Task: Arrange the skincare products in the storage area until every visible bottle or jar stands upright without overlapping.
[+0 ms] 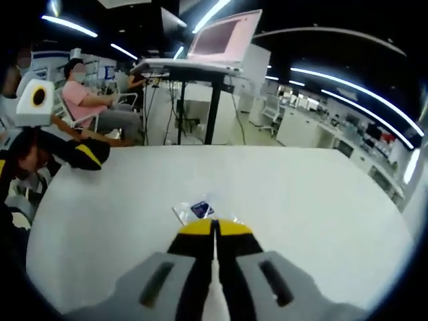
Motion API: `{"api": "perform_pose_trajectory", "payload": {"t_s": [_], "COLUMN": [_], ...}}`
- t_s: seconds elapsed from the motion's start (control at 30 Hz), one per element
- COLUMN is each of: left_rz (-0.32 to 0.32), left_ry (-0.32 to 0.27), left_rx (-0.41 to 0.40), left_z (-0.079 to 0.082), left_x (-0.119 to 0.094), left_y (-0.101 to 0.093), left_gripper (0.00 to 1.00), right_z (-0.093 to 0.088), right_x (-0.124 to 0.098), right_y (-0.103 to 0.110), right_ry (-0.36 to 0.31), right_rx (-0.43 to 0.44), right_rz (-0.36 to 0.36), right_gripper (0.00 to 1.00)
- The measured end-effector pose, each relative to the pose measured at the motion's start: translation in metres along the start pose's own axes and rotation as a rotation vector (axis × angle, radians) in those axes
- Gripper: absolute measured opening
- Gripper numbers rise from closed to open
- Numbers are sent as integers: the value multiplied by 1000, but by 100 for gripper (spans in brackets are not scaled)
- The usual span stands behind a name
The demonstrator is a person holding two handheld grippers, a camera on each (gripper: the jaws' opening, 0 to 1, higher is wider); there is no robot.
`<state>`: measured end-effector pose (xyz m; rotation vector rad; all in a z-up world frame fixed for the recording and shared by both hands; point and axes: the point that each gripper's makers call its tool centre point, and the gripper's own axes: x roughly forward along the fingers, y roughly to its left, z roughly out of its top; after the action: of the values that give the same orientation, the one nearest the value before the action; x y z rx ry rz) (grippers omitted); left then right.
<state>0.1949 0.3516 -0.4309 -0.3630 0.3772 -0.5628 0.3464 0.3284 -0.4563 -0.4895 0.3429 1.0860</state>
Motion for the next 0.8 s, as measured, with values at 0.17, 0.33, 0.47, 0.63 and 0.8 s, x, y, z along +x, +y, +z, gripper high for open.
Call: {"api": "perform_pose_trajectory", "payload": {"t_s": [0.17,0.33,0.47,0.63,0.8], "left_rz": [-21,-29,-22,-7,-6], "left_ry": [-15,14,14,29,16], "left_rx": [27,11,16,11,22], "left_z": [0,-4,-3,-3,-2], "left_x": [3,7,5,5,9], "left_y": [-10,-15,-12,-7,-10], "left_gripper": [100,100,100,100,100], "right_z": [4,-15,-14,-12,-14], "right_x": [12,25,30,23,27], "right_y": [2,-4,-10,-6,-8], "right_ry": [9,72,30,8,1], "right_rx": [-25,1,72,57,82], "right_rz": [8,7,4,-17,-15], "right_gripper": [1,0,0,0,0]}}
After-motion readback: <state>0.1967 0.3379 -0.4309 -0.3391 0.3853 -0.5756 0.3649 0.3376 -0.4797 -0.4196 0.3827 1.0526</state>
